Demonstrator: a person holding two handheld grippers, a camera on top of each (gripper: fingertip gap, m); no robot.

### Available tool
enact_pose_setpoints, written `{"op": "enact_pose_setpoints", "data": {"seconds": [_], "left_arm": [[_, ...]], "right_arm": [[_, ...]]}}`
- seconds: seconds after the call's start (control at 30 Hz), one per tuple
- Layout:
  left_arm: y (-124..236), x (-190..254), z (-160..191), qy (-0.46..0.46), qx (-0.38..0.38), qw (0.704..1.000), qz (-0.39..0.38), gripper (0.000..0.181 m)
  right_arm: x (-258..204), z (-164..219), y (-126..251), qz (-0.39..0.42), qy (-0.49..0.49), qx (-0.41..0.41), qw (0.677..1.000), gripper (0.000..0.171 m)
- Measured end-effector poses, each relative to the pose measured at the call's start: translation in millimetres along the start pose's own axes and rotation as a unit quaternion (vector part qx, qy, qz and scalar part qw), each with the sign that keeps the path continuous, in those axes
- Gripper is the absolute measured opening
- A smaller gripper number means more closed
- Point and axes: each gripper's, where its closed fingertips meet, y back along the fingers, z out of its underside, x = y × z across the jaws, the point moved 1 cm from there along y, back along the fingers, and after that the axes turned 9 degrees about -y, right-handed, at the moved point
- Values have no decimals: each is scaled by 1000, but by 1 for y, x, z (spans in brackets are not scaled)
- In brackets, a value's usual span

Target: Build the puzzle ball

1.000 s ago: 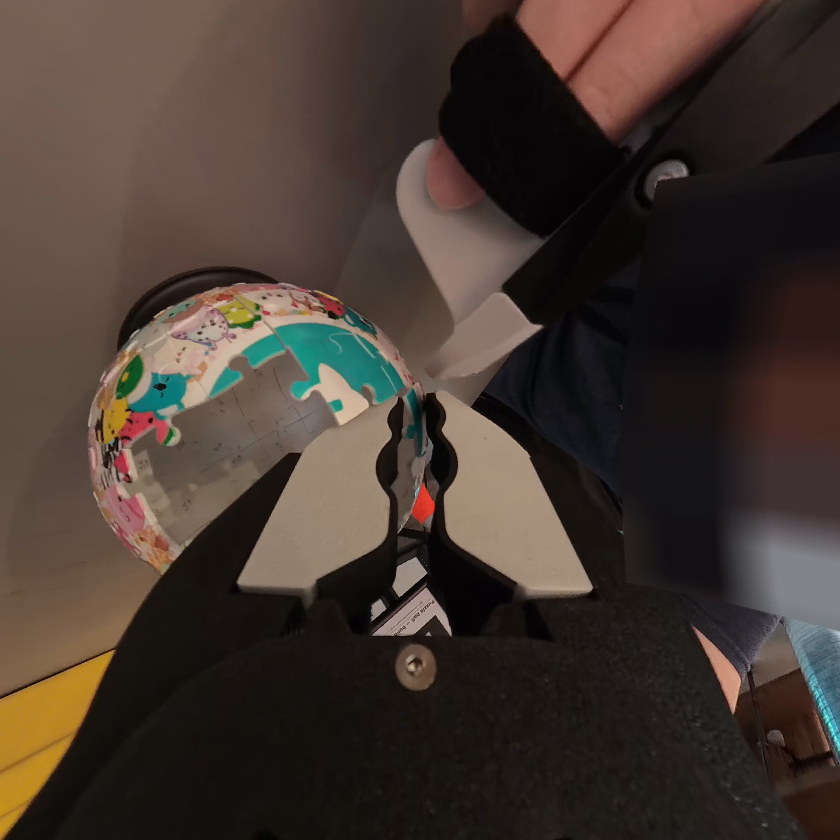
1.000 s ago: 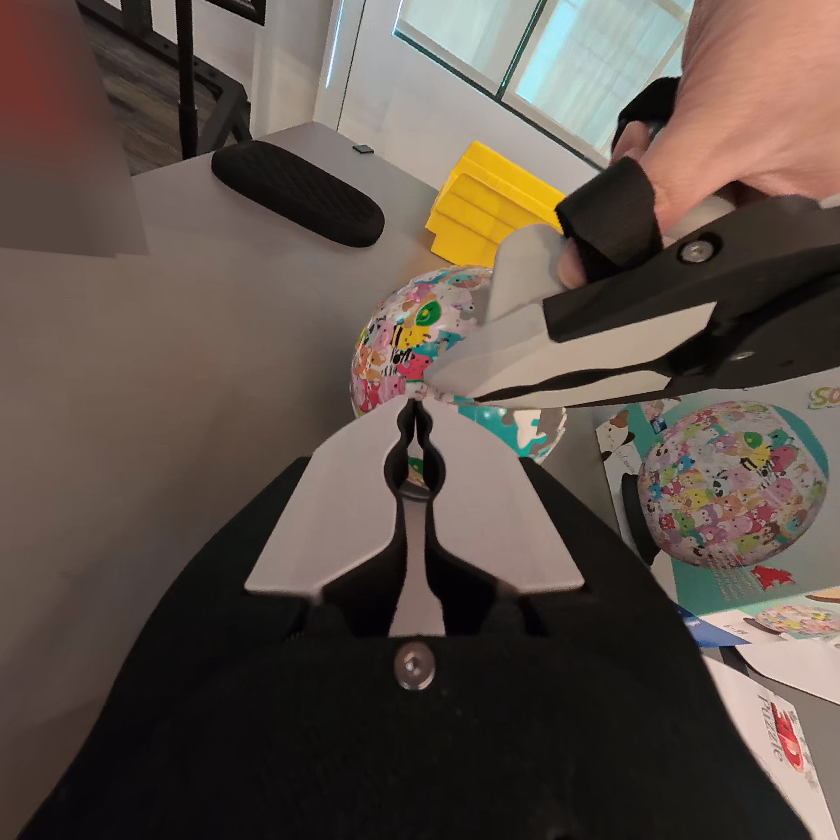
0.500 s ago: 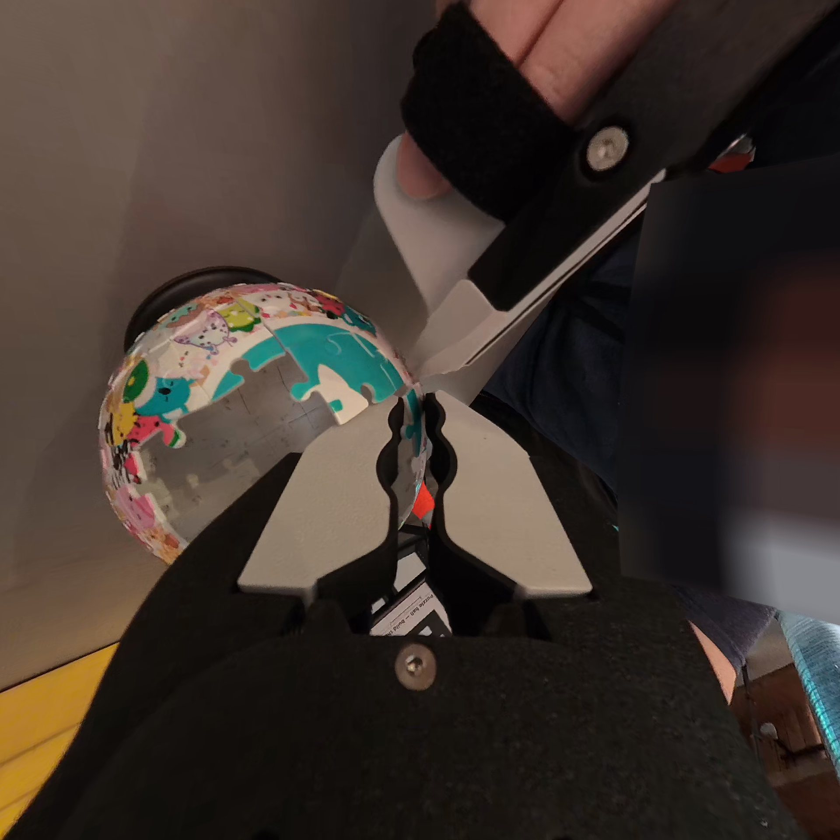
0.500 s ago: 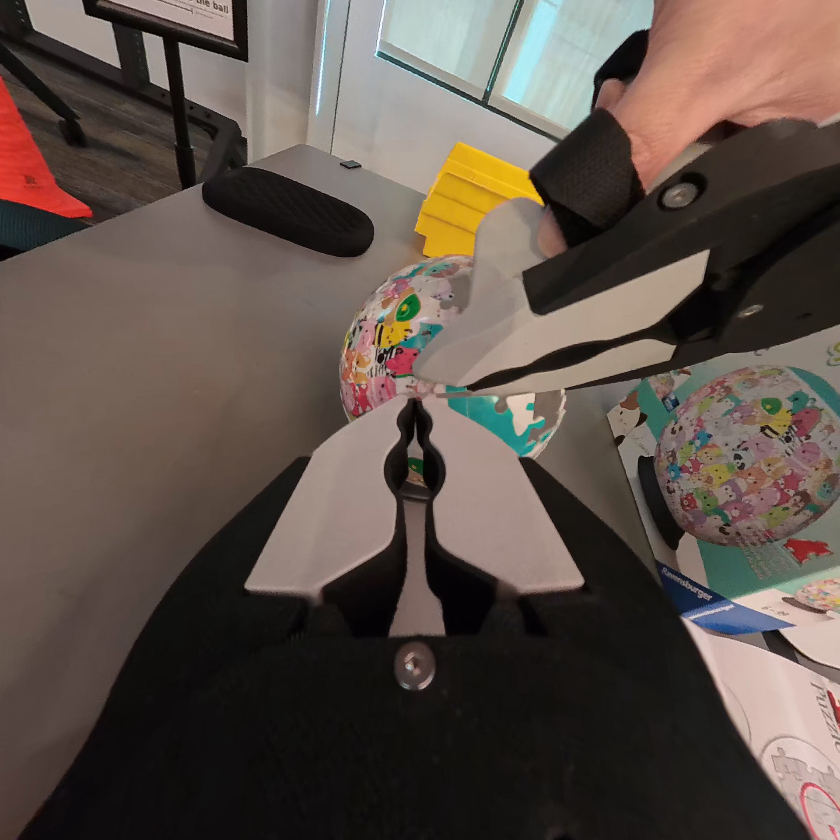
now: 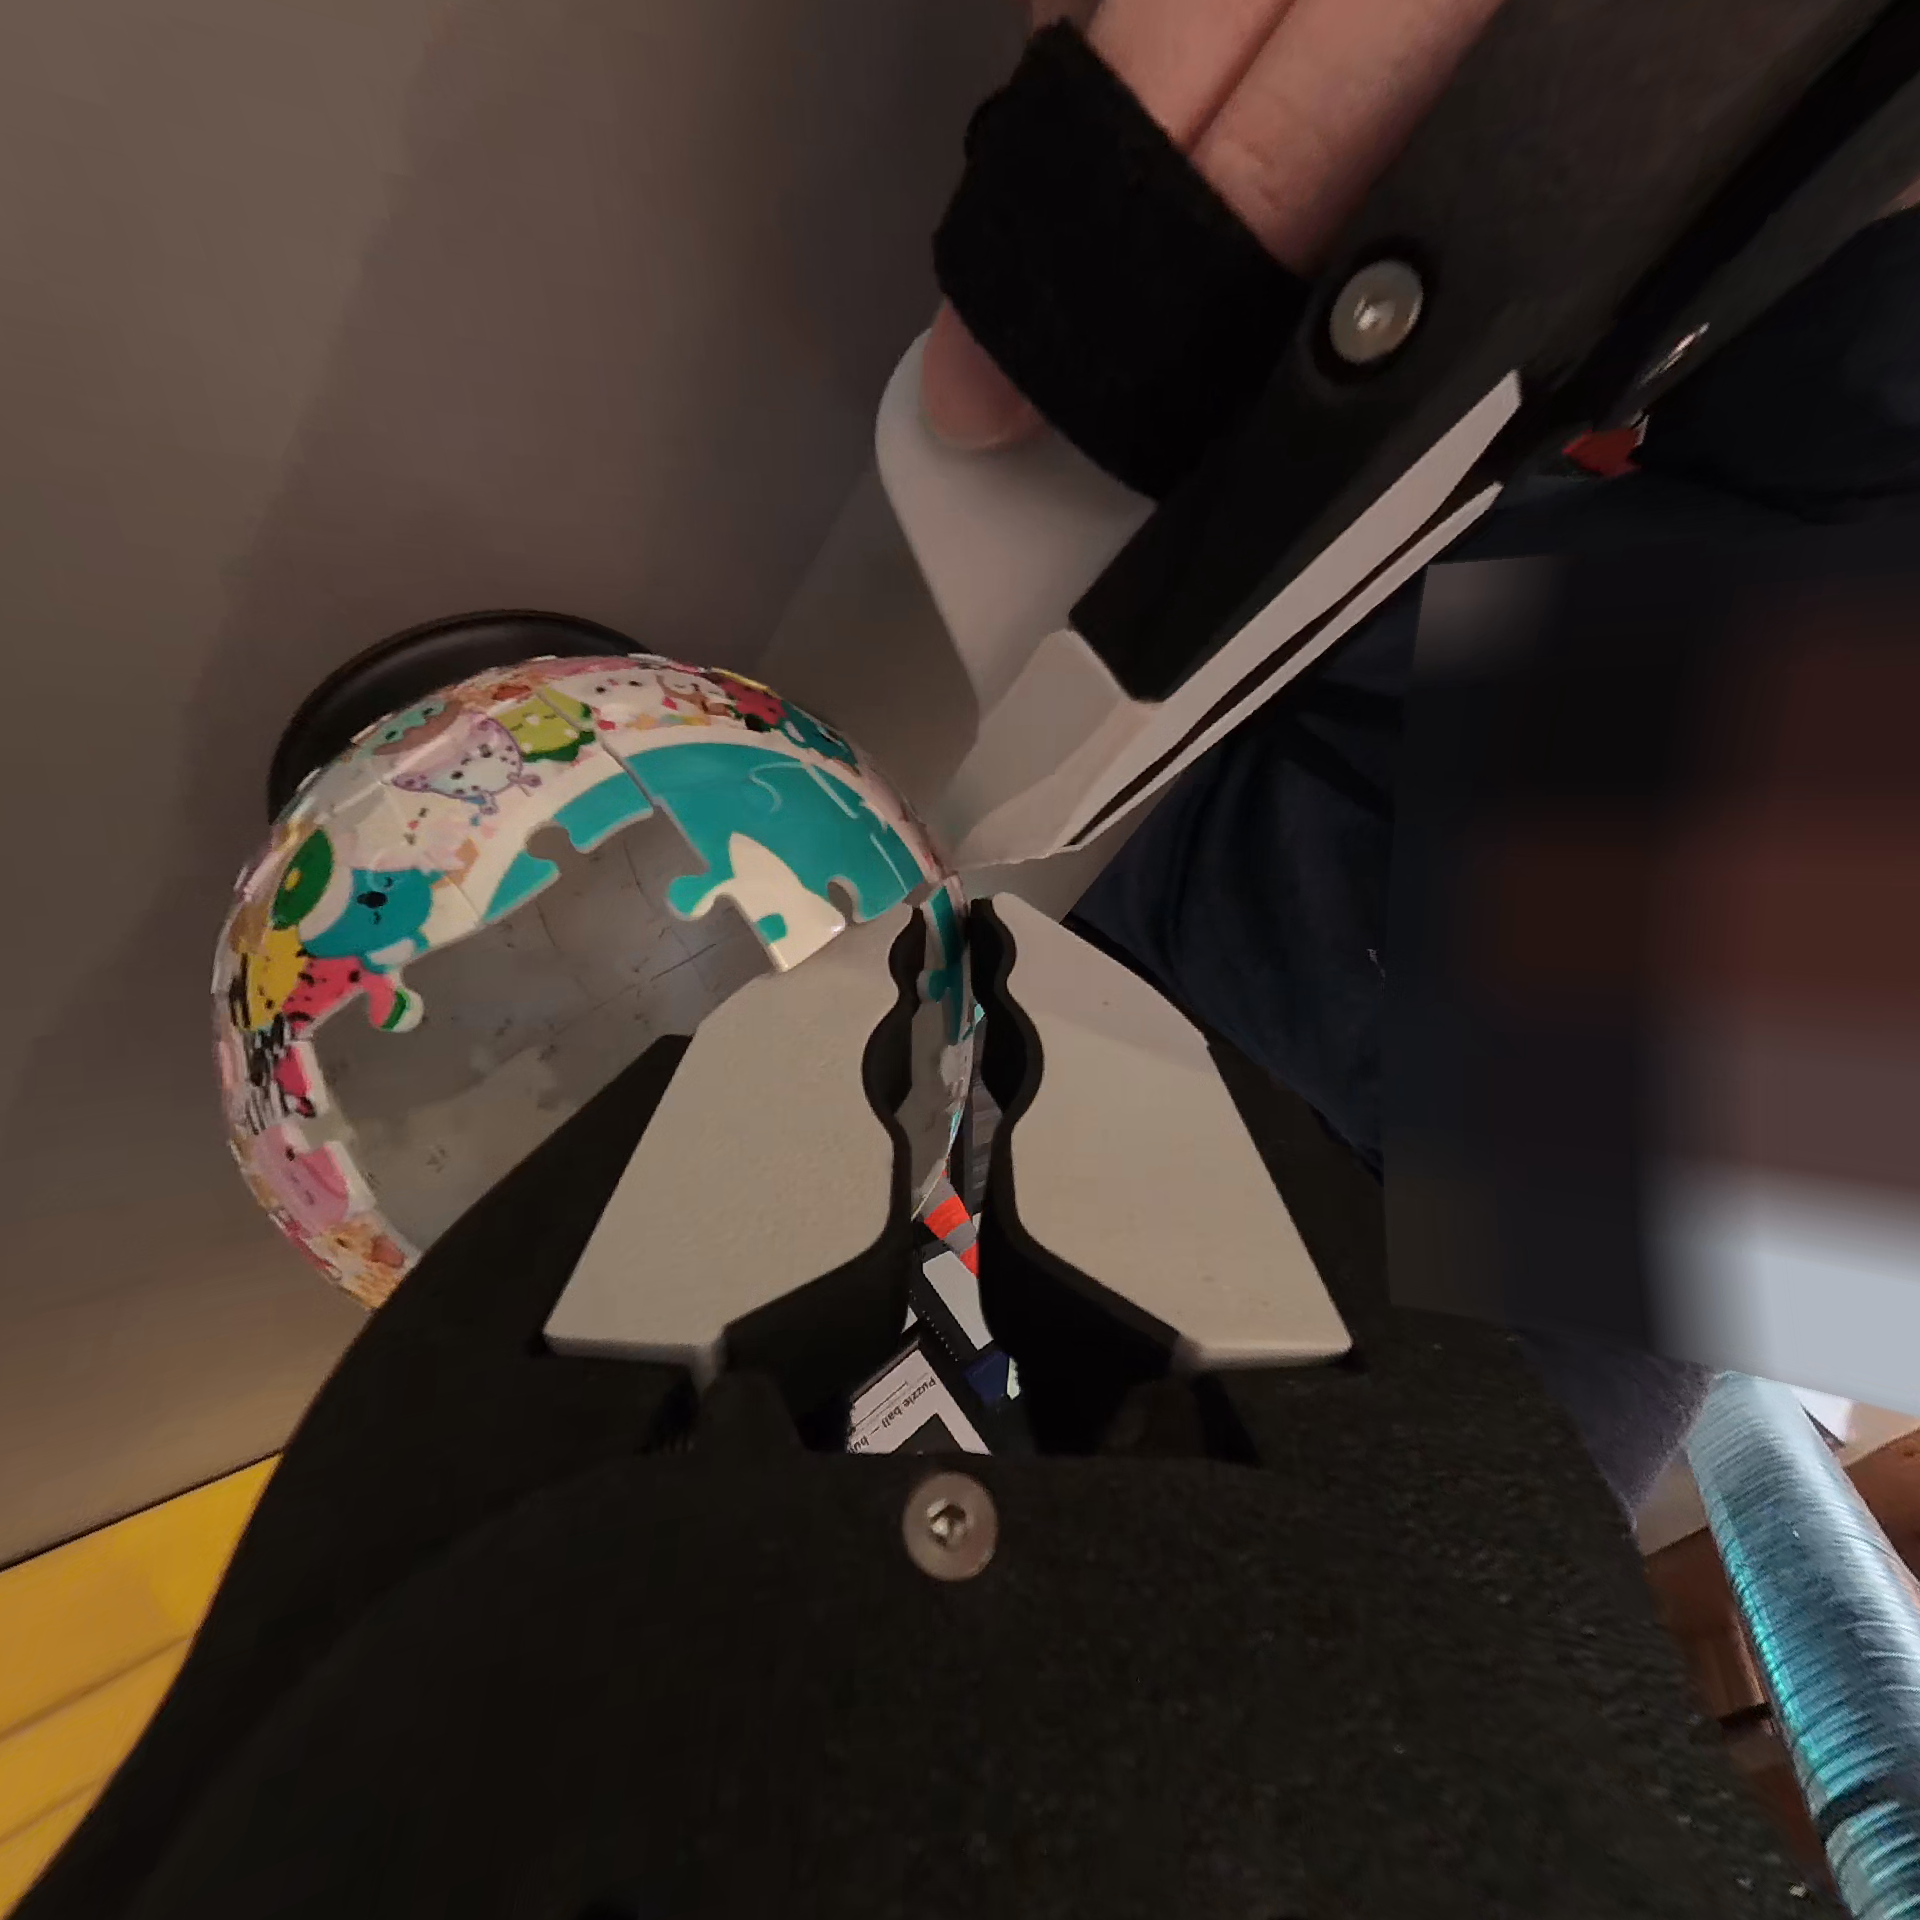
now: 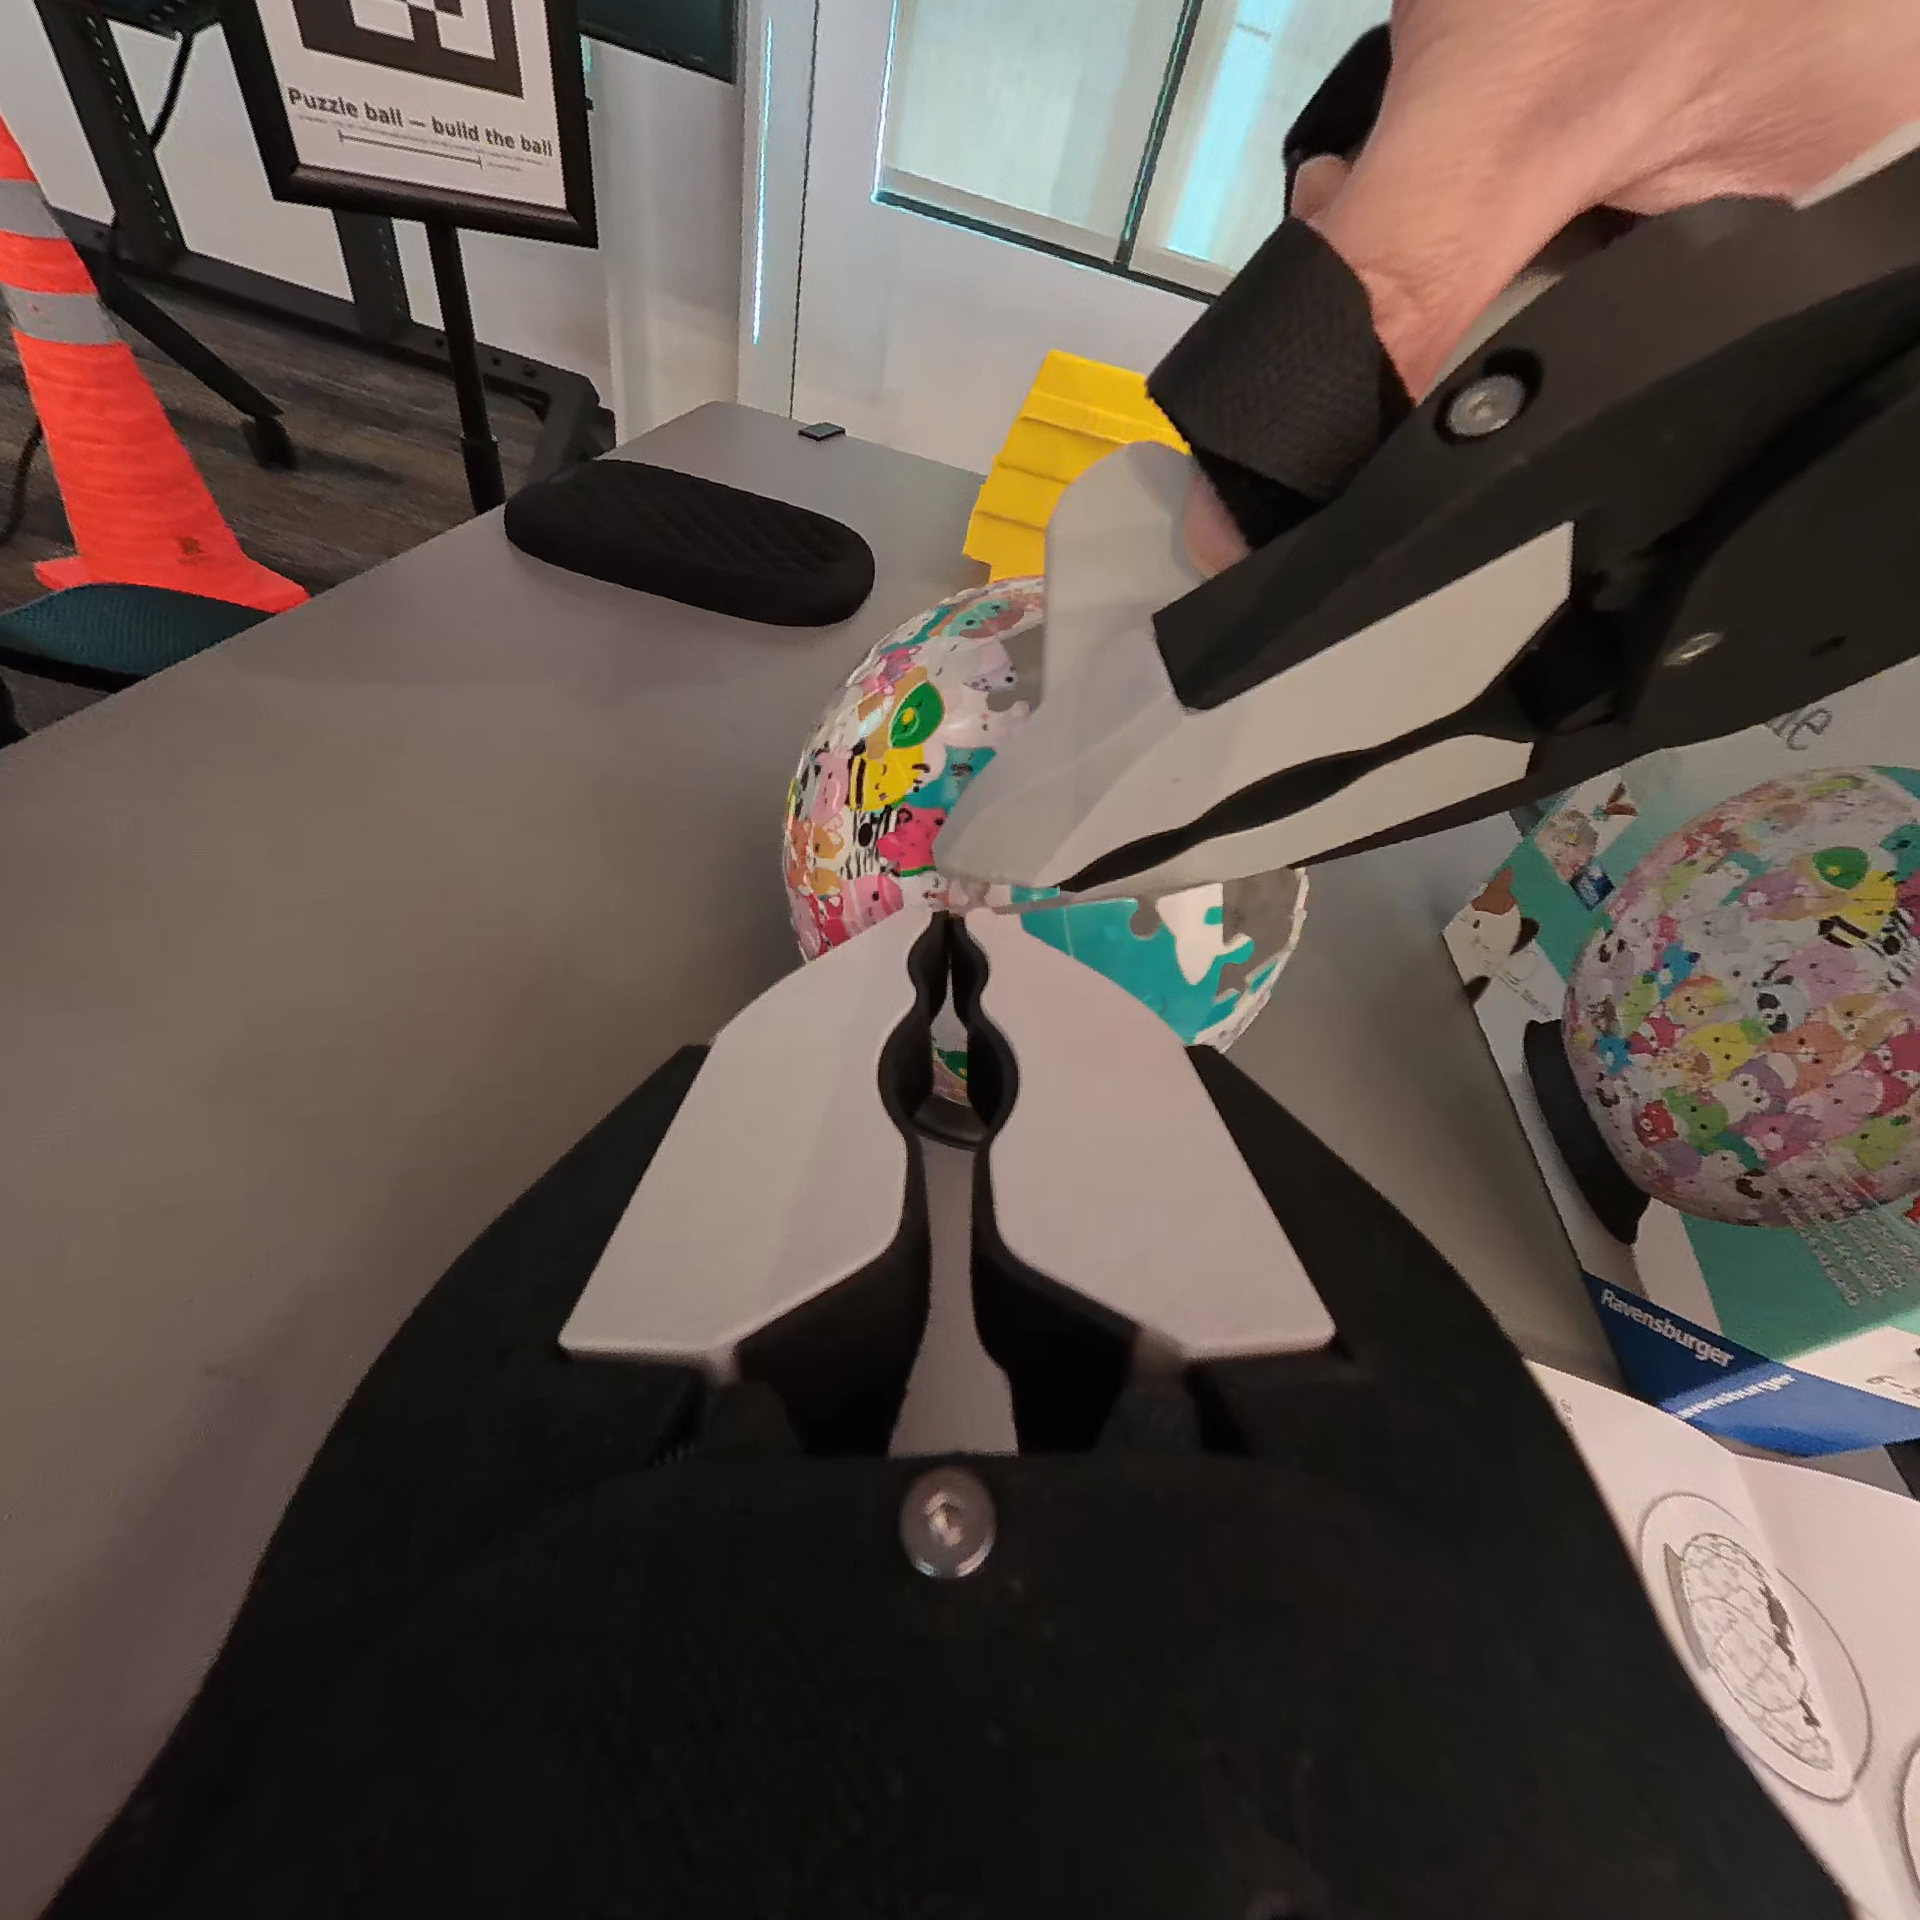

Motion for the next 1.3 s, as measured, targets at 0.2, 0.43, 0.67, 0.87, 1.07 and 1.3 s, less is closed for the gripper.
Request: {"op": "enact_pose_setpoints", "data": {"seconds": [0.2, 0.43, 0.67, 0.87, 1.07, 1.3], "left_arm": [[1, 0, 0, 1, 5, 1000, 0, 8], [0, -1, -1, 10, 3, 1000, 9, 8], [0, -2, -2, 22, 5, 1000, 11, 8], [0, -3, -3, 29, 12, 999, 7, 8], [1, -2, -4, 24, 16, 1000, 3, 7], [1, -2, -4, 25, 15, 1000, 2, 7]], "right_arm": [[11, 7, 3, 12, -24, -10, 1000, 1], [14, 8, 4, 9, -34, 0, 999, 1], [13, 8, 4, 6, -38, 2, 999, 1], [13, 7, 3, 6, -38, 6, 999, 1], [15, 6, 7, 8, -36, 8, 999, 1], [58, 24, 18, 86, -74, 3, 994, 11]]}}
